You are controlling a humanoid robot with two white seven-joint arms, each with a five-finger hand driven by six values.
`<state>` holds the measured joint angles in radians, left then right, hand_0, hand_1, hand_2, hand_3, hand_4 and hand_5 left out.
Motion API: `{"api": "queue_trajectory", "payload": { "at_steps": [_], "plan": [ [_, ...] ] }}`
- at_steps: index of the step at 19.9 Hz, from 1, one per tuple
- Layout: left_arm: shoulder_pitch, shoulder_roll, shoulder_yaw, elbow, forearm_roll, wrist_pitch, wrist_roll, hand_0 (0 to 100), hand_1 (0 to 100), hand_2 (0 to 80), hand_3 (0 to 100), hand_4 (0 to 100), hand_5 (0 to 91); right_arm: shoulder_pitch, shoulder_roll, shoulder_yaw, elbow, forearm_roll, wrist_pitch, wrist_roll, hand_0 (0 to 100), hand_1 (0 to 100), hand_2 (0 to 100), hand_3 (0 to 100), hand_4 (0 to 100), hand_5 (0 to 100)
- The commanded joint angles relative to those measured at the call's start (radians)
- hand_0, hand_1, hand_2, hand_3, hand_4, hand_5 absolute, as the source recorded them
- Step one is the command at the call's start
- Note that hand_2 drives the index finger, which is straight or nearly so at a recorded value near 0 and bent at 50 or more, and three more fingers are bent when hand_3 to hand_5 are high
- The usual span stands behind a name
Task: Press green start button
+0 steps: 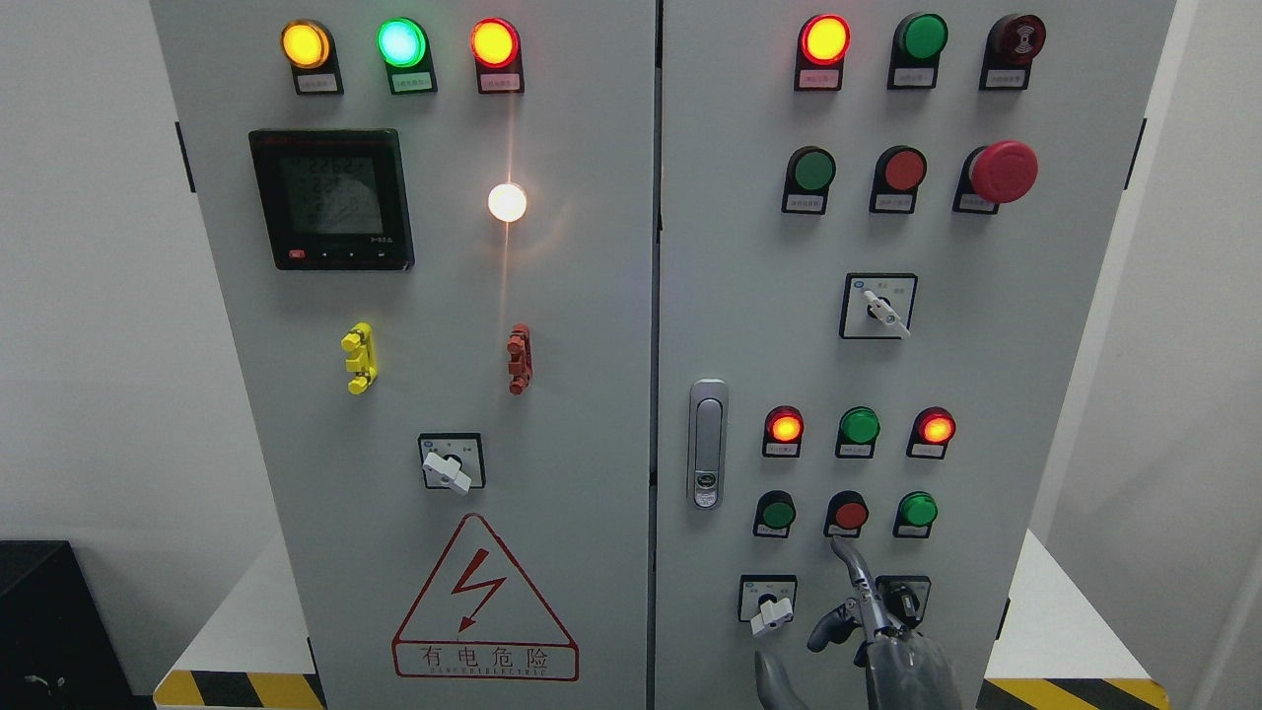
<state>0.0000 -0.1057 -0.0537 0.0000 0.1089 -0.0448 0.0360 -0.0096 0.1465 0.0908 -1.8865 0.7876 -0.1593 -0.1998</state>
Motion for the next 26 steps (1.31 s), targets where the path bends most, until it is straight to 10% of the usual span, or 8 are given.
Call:
{"api": "queue_trajectory", "payload": {
  "at_steps": [1, 7, 26],
  "plan": [
    [-0.023, 0.001, 0.000, -0.028, 0.000, 0.000, -0.001, 12, 56, 0.0, 0, 0, 0.0, 0.075, -0.001, 0.035, -0.132, -0.246, 0.033, 0.042, 0, 20, 0, 27, 27, 31],
    [-0.023, 0.000, 0.000, -0.028, 0.000, 0.000, -0.001, 12, 56, 0.0, 0, 0, 0.0, 0.109, -0.001, 0.038, -0.151, -0.421, 0.043, 0.102, 0, 4, 0, 10, 5, 0],
    [-0.023, 0.000, 0.000, -0.028, 0.000, 0.000, -0.001, 12, 56, 0.0, 0, 0, 0.0, 0.109, -0.001, 0.040, -0.157, -0.533, 0.098, 0.141, 0, 0, 0, 0, 0, 0]
  ]
}}
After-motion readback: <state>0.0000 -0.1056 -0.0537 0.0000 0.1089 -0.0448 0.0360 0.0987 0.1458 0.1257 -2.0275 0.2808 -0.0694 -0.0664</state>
